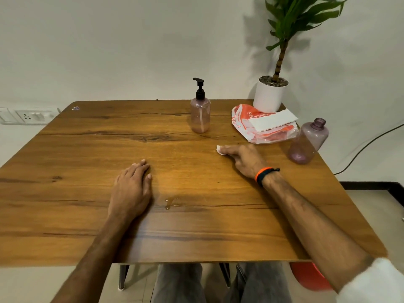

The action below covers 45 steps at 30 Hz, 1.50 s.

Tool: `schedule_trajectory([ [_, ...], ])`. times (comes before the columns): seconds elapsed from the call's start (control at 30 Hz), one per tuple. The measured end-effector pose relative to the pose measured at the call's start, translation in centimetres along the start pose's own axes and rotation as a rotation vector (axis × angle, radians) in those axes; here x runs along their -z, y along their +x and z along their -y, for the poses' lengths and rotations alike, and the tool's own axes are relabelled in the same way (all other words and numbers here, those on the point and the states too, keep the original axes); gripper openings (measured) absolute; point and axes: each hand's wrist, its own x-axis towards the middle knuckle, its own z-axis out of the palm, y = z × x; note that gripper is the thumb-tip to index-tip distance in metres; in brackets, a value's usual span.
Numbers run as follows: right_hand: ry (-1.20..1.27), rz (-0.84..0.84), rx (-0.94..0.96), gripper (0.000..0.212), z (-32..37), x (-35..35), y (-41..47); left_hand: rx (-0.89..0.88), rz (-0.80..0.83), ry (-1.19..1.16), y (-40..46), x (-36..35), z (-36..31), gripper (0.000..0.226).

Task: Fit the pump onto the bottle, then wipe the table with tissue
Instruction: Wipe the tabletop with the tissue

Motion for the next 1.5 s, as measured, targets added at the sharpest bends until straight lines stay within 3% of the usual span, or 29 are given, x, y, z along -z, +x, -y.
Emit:
schedule_trajectory([
  [0.2, 0.098, 0.050, 0.159, 0.053, 5.1, -1.9, -7.1, 0.000, 0.007, 0.006, 0.2, -0.2, 0.3, 0.052],
  [0.33, 0.182, 0.081, 0.185, 0.049, 7.1, -2.8, -8.6, -0.009, 0.004, 0.018, 0.3, -0.4, 0.6, 0.051],
  [0.43, 0.287, -0.078, 0.083, 0.052, 5.8, -1.1, -7.3, -0.012, 0.003, 0.017, 0.3, -0.5, 0.9, 0.050],
  [0.5, 0.238, -0.219, -0.021, 0.054, 4.0, 0.3, -5.8, -0.012, -0.002, 0.016, 0.3, -0.6, 0.9, 0.050],
  [0.57, 0.116, -0.257, -0.110, 0.050, 2.1, 1.0, -4.5, -0.014, 0.001, 0.018, 0.2, -0.5, 0.9, 0.049],
  [0.73, 0.022, -0.133, -0.193, 0.052, 1.0, -0.8, -4.5, -0.023, 0.007, 0.020, 0.1, -0.3, 0.8, 0.044],
  [0.87, 0.032, -0.128, -0.068, 0.056, 4.9, -2.4, -6.7, -0.008, -0.001, 0.028, 0.0, -0.2, 0.3, 0.039],
  [1.1, 0.117, 0.033, 0.142, 0.057, 12.1, -5.9, -10.5, -0.005, 0.020, 0.026, -0.3, 0.5, -0.3, 0.039],
  [1.23, 0.280, -0.105, -0.005, 0.049, 11.7, -4.2, -9.7, -0.018, 0.058, 0.000, -0.7, 1.1, -0.4, 0.040],
  [1.33, 0.208, -0.227, -0.068, 0.050, 10.6, -3.2, -8.3, -0.035, 0.086, -0.044, -1.7, 1.7, -0.1, 0.041],
  [1.5, 0.062, -0.148, -0.125, 0.051, 10.2, -4.8, -7.9, -0.017, 0.092, -0.054, -3.0, 2.4, 0.2, 0.042],
])
